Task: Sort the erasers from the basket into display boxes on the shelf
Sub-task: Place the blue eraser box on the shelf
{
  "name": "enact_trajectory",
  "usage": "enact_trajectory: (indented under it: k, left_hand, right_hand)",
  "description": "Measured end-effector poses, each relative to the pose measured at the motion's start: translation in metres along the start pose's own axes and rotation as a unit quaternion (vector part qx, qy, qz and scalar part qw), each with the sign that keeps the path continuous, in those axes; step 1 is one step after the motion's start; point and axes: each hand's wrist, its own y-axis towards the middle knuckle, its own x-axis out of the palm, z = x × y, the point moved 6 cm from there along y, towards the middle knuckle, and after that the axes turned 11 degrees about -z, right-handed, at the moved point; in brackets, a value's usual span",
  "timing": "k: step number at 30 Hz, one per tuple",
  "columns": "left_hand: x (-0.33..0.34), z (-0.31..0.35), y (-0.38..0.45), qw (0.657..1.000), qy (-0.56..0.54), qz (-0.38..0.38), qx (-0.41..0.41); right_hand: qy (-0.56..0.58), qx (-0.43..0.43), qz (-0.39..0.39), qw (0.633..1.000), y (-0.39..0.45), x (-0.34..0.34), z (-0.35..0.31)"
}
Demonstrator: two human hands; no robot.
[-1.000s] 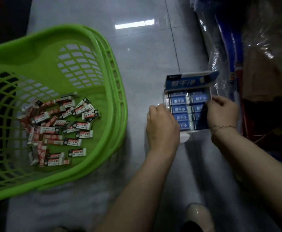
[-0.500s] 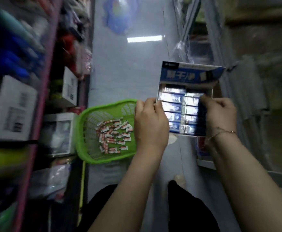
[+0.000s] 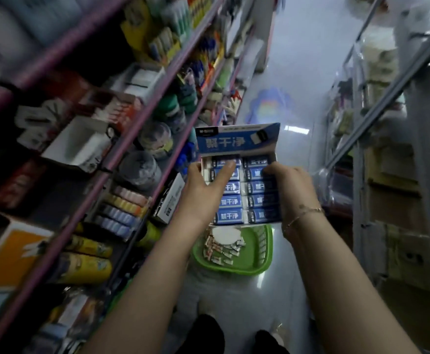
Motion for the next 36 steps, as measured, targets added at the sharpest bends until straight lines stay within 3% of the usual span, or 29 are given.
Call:
enact_trajectory:
  k: [7, 13, 16, 19, 24, 28, 36]
  left_hand:
    - [-0.076, 0.000, -0.030, 0.995, -0.067, 0.076, 0.017]
    - [-0.134, -0.026, -0.040, 0.985, -0.106, 0.137, -0.009]
    - [-0.153, -0.032, -0.045, 0.981, -0.107, 0.162, -0.025]
    - [-0.162, -0.035, -0.050, 0.976, -0.098, 0.194, -0.032]
    - [-0.157, -0.041, -0.048, 0.970, -0.113, 0.207, -0.064]
    - [-0.149, -0.044, -0.051, 0.959, -0.137, 0.239, -0.072]
    - [-0.146, -0.066, -0.053, 0.910, -0.222, 0.337, -0.097]
  right_hand:
    - [-0.138, -0.039, -0.128, 0.981, -0.019, 0.100, -0.018]
    - [-0.181, -0.053, -0.140, 0.972, -0.011, 0.163, 0.002]
    - [-0.182, -0.018, -0.170, 0.968, -0.005, 0.184, 0.013]
    - [-0.178, 0.024, -0.206, 0.962, 0.001, 0.197, 0.017]
    - [-0.230, -0.019, -0.233, 0.945, 0.011, 0.206, 0.014]
    - [-0.254, 0.002, -0.270, 0.929, 0.018, 0.211, 0.014]
    - [-0.227, 0.055, -0.373, 0.898, 0.035, 0.207, 0.019]
